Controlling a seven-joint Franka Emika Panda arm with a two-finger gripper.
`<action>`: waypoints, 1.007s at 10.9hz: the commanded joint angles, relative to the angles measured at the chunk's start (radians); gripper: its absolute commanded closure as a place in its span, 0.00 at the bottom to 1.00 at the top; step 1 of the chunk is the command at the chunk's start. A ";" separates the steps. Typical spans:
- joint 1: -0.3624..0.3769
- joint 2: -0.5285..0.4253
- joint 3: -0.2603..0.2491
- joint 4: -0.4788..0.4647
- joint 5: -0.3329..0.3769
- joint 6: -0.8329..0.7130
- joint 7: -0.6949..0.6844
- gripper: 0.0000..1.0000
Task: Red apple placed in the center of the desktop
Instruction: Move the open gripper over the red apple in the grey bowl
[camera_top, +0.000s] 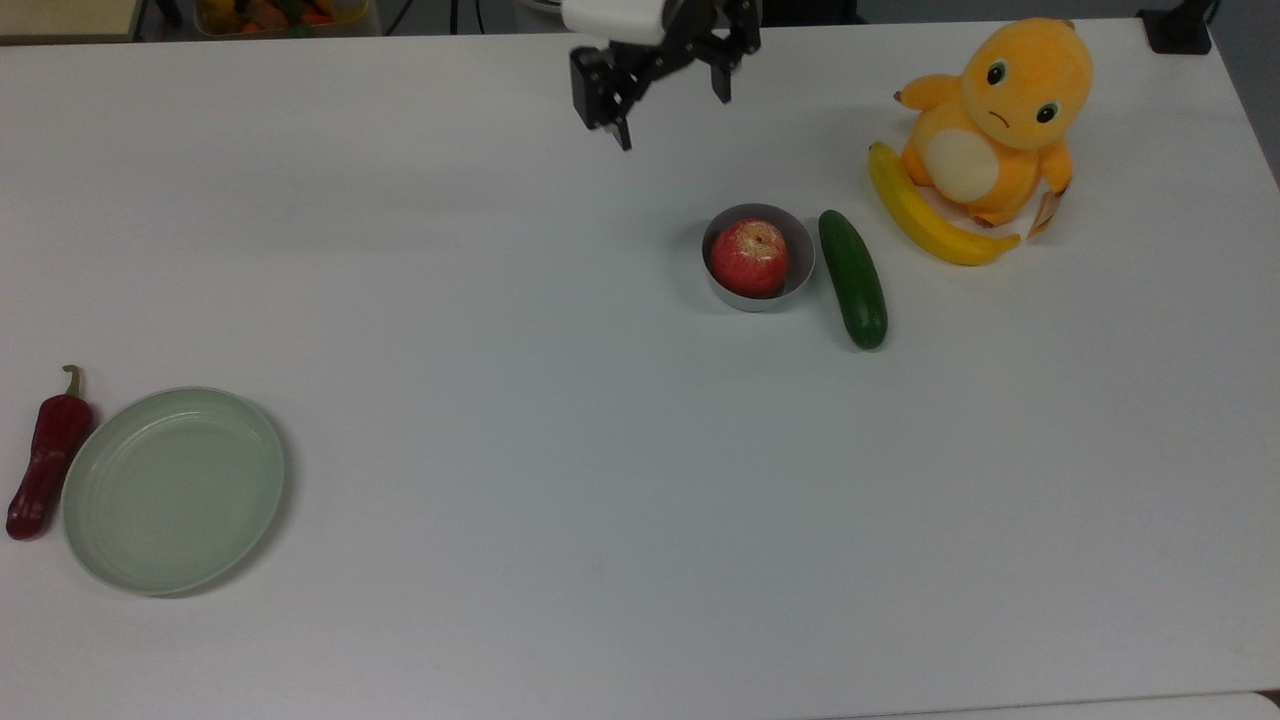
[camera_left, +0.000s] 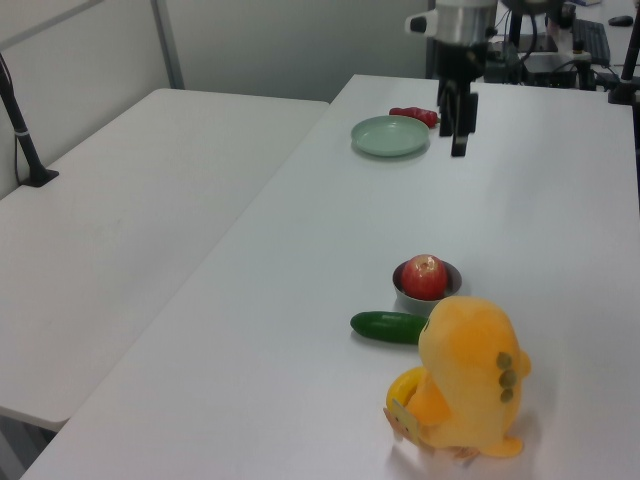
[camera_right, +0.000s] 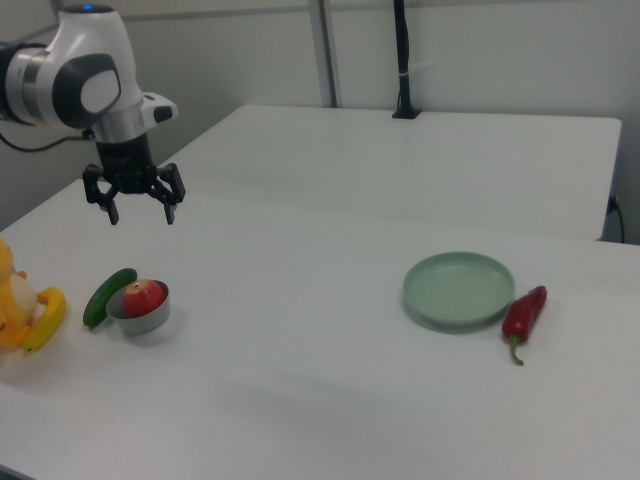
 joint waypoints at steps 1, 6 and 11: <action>0.053 0.055 -0.003 -0.043 -0.025 0.100 -0.067 0.00; 0.109 0.139 0.018 -0.115 -0.082 0.251 -0.067 0.00; 0.143 0.196 0.020 -0.147 -0.102 0.329 -0.053 0.00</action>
